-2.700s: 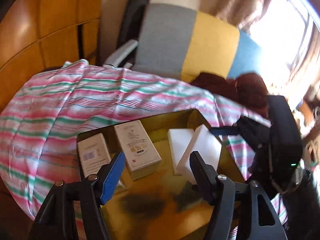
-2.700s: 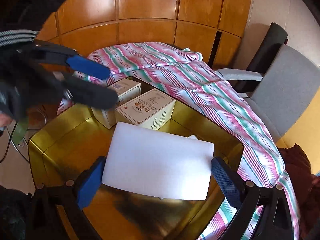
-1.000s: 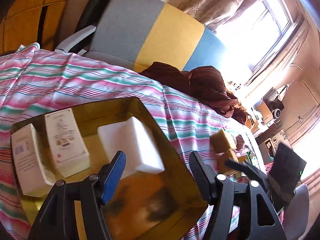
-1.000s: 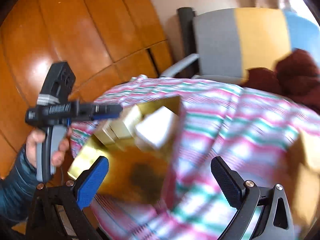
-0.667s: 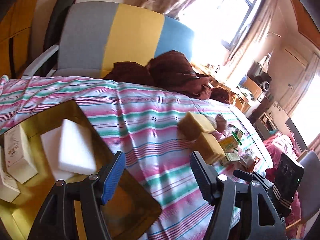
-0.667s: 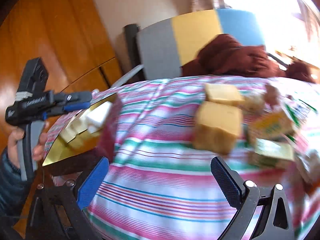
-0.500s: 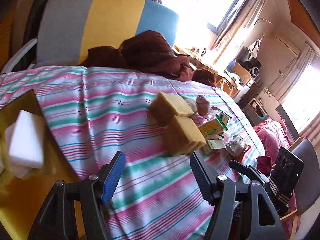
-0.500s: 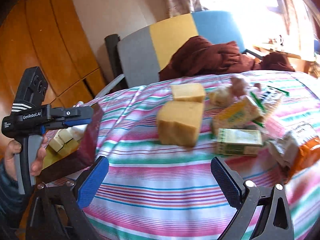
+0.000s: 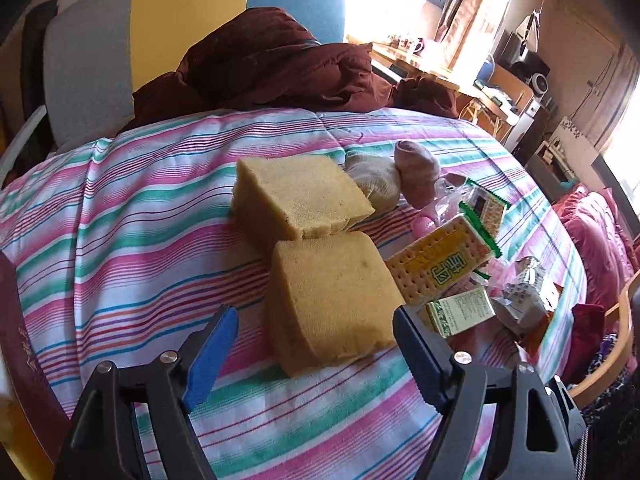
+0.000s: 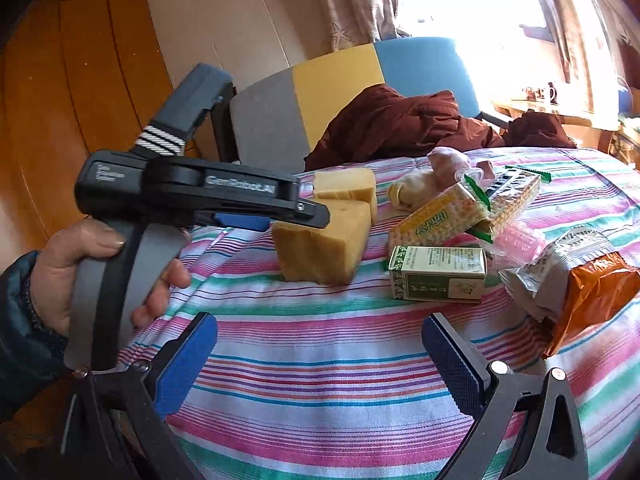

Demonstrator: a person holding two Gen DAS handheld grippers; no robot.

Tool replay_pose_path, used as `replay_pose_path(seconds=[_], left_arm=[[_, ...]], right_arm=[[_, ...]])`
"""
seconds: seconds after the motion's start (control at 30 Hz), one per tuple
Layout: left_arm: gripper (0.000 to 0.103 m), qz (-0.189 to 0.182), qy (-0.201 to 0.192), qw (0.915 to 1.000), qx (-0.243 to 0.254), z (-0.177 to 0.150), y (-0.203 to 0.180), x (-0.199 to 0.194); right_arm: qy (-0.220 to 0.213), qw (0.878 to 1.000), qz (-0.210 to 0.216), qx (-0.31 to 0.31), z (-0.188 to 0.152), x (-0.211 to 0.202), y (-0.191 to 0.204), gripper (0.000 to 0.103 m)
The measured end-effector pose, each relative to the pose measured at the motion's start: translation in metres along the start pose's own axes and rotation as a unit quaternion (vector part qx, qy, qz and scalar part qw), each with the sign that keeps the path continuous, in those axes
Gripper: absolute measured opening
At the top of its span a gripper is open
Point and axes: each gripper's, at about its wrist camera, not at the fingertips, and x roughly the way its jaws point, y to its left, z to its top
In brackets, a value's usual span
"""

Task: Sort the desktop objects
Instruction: 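Grasp the large yellow sponge with the left tool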

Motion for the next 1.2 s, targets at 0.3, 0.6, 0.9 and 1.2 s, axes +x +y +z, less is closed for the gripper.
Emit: replay_pose_path(seconds=[0.3,0.6,0.9,1.2], left_arm=[[0.082,0.035,-0.025,0.9983,0.039,-0.003,-0.025,0.001],[0.083,0.073,-0.015,0.9955,0.058,-0.010,-0.039,0.024],[0.073,0.025,-0.041,0.9988,0.006,-0.023,-0.004,0.008],[0.071,0.006,-0.063,0.9980,0.007,-0.079,0.026,-0.043]], right_arm=[[-0.003,1.000,0.005,-0.005,-0.006,0.012,-0.007,0.103],[-0.010,1.000,0.011,0.009,-0.010,0.013,-0.011,0.103],[0.018,0.999,0.022,0.036,-0.013,0.022,-0.019,0.103],[0.041,0.999,0.005,0.026,-0.012,0.031,-0.015,0.103]])
